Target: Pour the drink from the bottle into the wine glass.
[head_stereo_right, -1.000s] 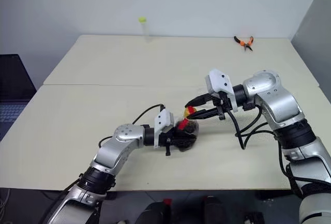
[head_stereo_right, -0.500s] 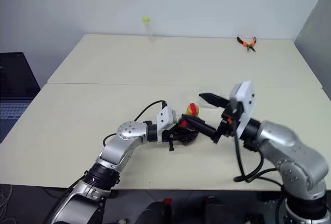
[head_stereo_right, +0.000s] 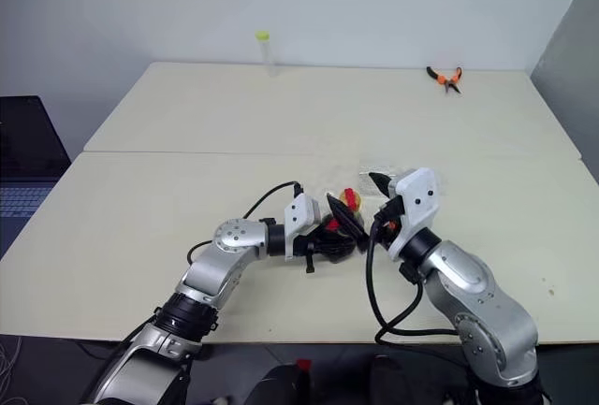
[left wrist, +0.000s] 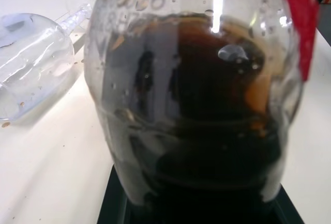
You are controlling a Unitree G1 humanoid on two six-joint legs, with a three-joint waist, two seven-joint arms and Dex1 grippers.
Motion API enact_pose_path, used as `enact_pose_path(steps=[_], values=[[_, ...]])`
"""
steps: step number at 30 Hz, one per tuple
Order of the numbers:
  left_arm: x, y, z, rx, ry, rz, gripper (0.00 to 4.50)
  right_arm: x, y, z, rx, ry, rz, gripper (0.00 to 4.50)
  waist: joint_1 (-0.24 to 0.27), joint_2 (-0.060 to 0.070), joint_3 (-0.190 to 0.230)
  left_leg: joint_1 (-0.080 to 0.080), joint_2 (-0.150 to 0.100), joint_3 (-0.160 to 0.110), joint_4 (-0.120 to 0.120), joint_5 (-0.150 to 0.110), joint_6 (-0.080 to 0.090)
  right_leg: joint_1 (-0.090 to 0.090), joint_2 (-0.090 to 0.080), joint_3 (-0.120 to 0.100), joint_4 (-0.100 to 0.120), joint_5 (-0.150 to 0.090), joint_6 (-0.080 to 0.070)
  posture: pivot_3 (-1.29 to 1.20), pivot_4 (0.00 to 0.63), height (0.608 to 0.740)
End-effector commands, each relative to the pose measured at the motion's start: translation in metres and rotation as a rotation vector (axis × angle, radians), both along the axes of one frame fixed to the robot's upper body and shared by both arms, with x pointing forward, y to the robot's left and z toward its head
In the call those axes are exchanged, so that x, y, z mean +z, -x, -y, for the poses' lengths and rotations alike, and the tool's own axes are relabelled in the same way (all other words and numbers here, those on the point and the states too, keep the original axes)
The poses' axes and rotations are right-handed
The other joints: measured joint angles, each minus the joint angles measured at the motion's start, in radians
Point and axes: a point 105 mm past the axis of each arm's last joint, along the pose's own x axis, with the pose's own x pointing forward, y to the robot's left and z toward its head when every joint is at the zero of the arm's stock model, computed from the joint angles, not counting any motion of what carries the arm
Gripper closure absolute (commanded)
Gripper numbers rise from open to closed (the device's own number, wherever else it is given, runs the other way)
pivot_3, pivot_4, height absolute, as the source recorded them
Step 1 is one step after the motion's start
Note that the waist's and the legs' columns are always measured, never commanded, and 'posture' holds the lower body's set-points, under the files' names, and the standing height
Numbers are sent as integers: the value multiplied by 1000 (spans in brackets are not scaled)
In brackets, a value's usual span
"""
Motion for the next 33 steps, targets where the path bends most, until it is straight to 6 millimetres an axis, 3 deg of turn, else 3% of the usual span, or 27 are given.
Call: enact_pose_path(steps=[1, 2, 5, 13, 19, 27, 33], values=[[13, -1, 4, -16, 21, 56, 3598, 8, 6, -5, 39, -15, 32, 0, -1, 0, 0, 0, 0, 0, 0, 0, 0, 0, 0, 0, 0, 0, 0, 0, 150, 740], [13, -1, 4, -16, 21, 56, 3598, 7, 6, -5, 36, -12, 29, 0, -1, 0, 0, 0, 0, 0, 0, 0, 0, 0, 0, 0, 0, 0, 0, 0, 150, 740], [13, -1, 3, -13, 21, 54, 3598, 6, 4, -4, 27, -9, 20, 593, -1, 0, 0, 0, 0, 0, 0, 0, 0, 0, 0, 0, 0, 0, 0, 0, 150, 740], [13, 0, 3, -13, 19, 55, 3600, 2, 3, -1, 28, 25, 7, 3259, -1, 0, 0, 0, 0, 0, 0, 0, 0, 0, 0, 0, 0, 0, 0, 0, 150, 740], [14, 1, 3, -22, 20, 56, 3600, 2, -1, 2, 57, 53, 13, 3268, -1, 0, 0, 0, 0, 0, 0, 0, 0, 0, 0, 0, 0, 0, 0, 0, 150, 740], [23, 14, 4, -71, 29, 76, 3601, -4, -50, 41, 434, 513, -6, 3268, -7, 1, 1, 2, 0, 2, 0, 0, 1, 1, 1, 1, 0, 0, 0, 0, 150, 740], [20, 22, 2, -93, 3, 87, 3601, 0, -62, 39, 574, 637, 14, 3268, -8, 0, 1, 2, 2, 2, -1, 0, 1, 1, 0, 1, -1, 0, 0, 0, 150, 740]])
